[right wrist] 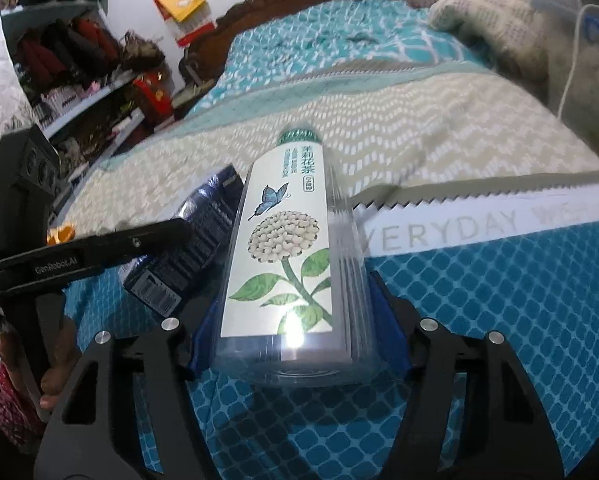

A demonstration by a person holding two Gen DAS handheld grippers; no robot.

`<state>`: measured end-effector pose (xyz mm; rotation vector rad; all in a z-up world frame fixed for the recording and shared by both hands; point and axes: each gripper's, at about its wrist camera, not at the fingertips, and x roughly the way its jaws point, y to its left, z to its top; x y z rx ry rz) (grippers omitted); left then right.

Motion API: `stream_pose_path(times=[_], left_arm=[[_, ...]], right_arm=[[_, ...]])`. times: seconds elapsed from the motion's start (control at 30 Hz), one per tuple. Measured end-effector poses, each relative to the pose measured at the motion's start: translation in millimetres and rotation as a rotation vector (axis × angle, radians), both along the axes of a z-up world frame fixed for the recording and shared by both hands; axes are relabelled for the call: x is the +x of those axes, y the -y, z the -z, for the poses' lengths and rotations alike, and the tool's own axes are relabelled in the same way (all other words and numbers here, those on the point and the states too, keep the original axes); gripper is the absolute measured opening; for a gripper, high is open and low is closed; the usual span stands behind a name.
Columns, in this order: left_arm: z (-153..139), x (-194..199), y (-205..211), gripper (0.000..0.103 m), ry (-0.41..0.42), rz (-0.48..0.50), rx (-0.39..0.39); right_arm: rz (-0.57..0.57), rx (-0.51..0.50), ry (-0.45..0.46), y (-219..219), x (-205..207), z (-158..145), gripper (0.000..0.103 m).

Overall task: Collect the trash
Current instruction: 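Carry carton and bottle to the beige bin and open both tools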

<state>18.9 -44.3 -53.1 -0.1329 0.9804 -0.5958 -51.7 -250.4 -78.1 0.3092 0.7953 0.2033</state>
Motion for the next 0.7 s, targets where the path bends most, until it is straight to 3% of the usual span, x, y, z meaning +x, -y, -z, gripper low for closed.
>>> stream_pose_path(times=[0.33,0.5,0.7], left_arm=[[-25,10,56,0.049,0.024,0.118,-0.029],[-37,14,118,0.049,0.037,0.228,-0.030],[-38,15,213,0.049,0.032,0.355,-0.004]], right_arm=[[0.190,0.043,0.076,56,-29,-13,0.067],[0.318,0.054,0.108,107,-54,-19,0.067],[0.528,0.056,0.125,200,-95,-22,0.067]])
